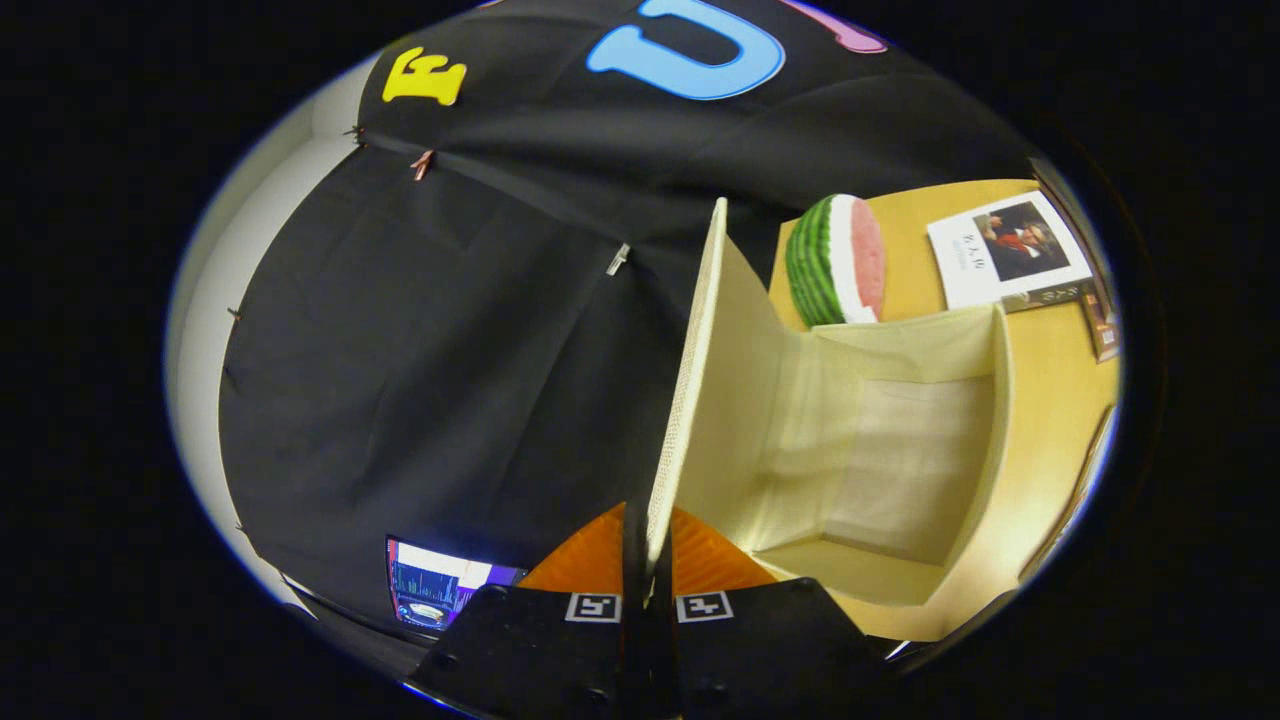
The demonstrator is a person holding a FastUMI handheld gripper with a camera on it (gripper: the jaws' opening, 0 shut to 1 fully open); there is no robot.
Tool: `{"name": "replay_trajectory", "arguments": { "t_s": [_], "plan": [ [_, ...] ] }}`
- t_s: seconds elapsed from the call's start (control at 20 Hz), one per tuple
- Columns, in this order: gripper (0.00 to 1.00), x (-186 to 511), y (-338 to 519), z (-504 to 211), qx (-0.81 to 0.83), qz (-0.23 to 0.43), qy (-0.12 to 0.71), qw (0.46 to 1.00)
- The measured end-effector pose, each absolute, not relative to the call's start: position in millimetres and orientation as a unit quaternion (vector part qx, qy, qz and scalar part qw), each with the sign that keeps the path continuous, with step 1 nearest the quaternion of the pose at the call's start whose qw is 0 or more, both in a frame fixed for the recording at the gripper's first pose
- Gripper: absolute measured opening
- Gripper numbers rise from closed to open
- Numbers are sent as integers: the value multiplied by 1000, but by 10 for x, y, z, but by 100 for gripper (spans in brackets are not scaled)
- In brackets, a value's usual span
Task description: Open the storage box then place both shoes into the box .Put the left shoe in first, then the right shoe, with the right side of both shoes facing outward in a uniform manner.
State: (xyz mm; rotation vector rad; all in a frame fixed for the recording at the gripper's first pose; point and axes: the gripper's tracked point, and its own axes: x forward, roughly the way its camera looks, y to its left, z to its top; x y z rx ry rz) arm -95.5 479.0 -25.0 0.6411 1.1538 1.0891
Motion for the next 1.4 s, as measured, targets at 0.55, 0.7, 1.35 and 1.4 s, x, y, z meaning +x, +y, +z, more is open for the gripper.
{"name": "replay_trajectory", "arguments": {
  "t_s": [0.55,0.7,1.35,1.4],
  "plan": [
    [6,-1296,5959,-574,219,494,533,652],
    [5,-1335,6055,-645,204,496,537,651],
    [98,-678,5357,-468,180,463,438,750],
    [98,-552,5198,-475,172,454,425,764]
  ]
}}
